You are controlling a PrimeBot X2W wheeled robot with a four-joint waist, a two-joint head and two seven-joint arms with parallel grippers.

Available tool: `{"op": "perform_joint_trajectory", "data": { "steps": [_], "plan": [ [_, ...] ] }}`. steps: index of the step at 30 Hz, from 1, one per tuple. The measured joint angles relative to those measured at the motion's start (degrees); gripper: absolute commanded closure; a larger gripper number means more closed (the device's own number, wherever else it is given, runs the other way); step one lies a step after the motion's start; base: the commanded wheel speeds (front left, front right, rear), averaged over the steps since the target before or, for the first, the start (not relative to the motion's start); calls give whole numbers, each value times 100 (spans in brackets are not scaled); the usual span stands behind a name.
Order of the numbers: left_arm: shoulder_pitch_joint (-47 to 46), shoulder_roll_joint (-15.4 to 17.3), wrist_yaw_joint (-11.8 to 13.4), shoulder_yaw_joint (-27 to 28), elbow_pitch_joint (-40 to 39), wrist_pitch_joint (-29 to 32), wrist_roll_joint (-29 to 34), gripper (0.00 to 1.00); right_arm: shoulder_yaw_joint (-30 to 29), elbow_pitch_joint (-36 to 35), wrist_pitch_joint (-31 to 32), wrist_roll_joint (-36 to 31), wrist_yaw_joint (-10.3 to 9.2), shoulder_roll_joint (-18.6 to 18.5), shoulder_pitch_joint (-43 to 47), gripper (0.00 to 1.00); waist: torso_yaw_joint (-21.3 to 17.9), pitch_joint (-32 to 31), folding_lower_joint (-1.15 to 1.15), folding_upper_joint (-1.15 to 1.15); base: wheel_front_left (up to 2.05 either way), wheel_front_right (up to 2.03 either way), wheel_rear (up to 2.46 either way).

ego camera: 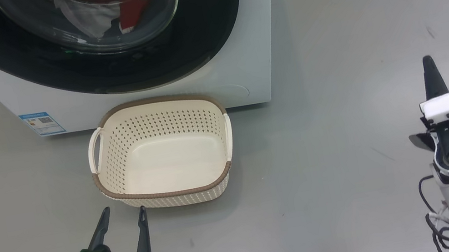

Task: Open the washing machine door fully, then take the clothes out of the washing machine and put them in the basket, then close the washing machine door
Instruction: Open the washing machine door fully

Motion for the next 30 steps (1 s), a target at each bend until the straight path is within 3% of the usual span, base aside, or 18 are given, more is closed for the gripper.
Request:
{"op": "perform_joint_trajectory", "data": {
  "steps": [10, 30],
  "plan": [
    [-257, -11, -75, -222, -132, -1, -43, 0, -282, 2, 427, 257, -214, -67, -936, 100, 252, 351, 0, 0, 0, 0, 0],
    [-616, -16, -75, -459, -194, -1, -415, 0, 91, 141, 1262, 38, -565, -669, -2599, 100, 836, 1123, 0, 0, 0, 0, 0]
  ]
}}
